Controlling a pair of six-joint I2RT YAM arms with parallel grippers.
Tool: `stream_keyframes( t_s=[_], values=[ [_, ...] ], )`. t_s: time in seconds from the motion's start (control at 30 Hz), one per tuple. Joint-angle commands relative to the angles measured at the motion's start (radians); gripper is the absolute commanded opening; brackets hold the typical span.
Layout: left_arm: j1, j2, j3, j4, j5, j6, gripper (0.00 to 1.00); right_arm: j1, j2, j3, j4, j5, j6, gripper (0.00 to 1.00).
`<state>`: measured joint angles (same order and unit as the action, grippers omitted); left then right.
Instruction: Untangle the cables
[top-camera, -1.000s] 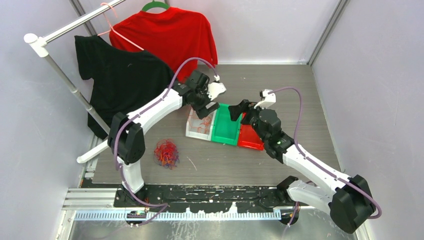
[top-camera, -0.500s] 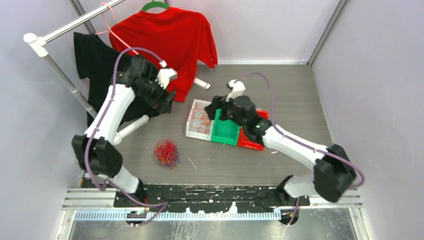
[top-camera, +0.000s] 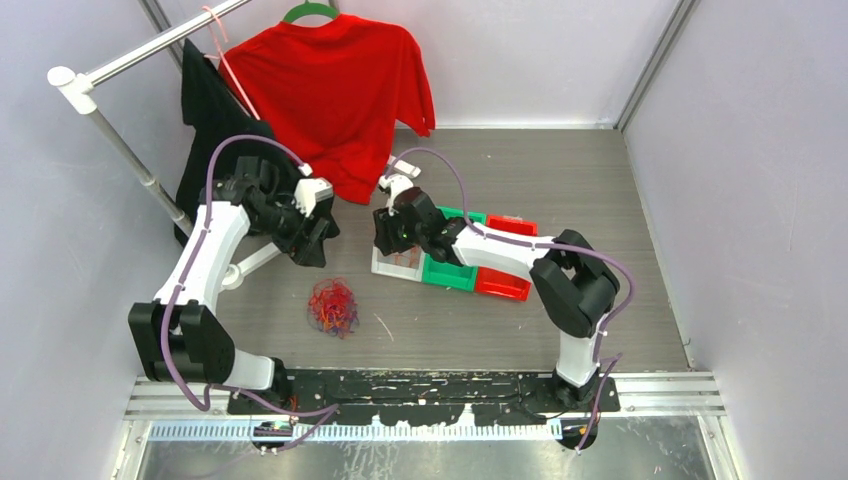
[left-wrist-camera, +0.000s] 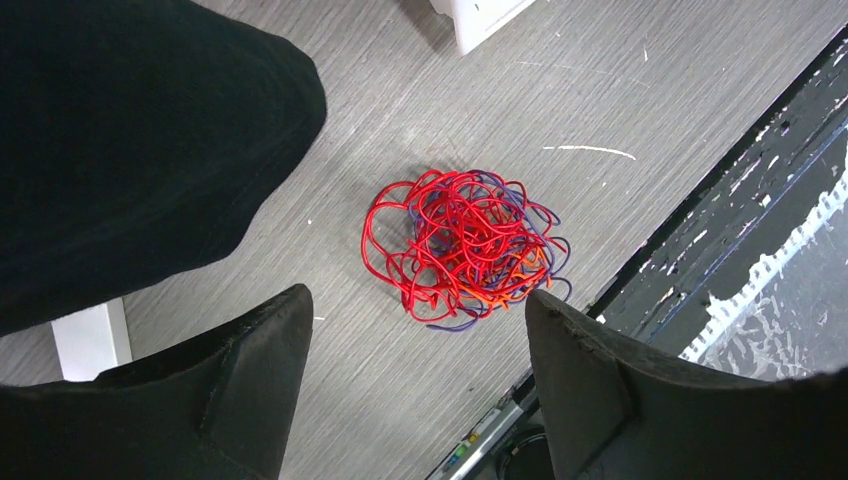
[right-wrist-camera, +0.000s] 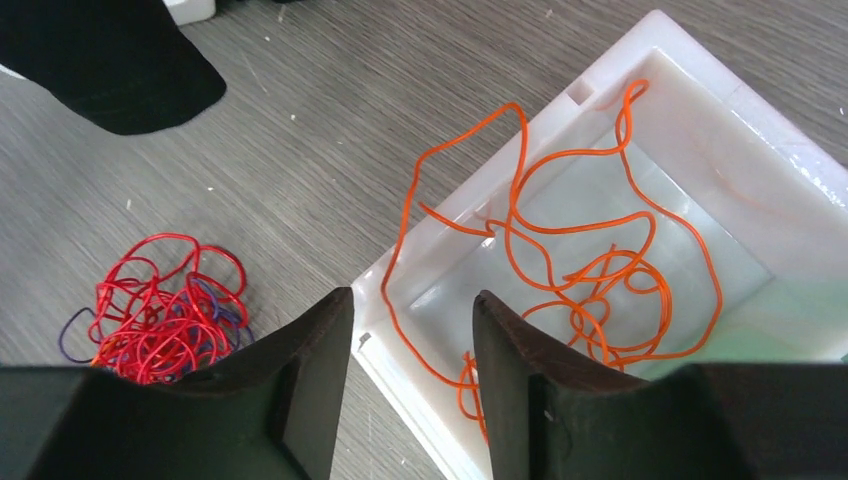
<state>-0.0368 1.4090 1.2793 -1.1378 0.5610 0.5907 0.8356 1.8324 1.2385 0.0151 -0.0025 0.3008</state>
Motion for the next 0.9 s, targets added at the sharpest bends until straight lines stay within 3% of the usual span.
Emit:
stream_keyframes(
  t_s=[0.0,0.07,0.13,0.2,0.67,0.87],
  values=[
    [0.007,-0.024,-0.015,0.052,0.047,0.022,0.77,-0.003,0.015,0.071,-0.009,-0.003,-0.029,0.50],
    [0.006,-0.023,-0.023,0.063,0.047,0.029,0.74,-0.004,0.026,0.072,-0.006,0.006,-0.028,0.42],
    [0.006,-0.025,-0.031,0.071,0.053,0.053,0.70,-0.004,0.031,0.073,-0.006,0.015,-0.026,0.27],
    [0.006,-0.029,-0.035,0.061,0.081,0.092,0.68,-0.005,0.038,0.074,-0.006,0.025,-0.023,0.22],
    [-0.060,-0.036,0.069,0.023,0.178,0.146,0.69,-0.016,0.134,0.082,0.065,0.076,0.001,0.20],
    [-0.062,-0.023,0.183,-0.074,0.353,0.166,0.73,-0.020,0.176,0.093,0.060,0.200,-0.012,0.20]
  ],
)
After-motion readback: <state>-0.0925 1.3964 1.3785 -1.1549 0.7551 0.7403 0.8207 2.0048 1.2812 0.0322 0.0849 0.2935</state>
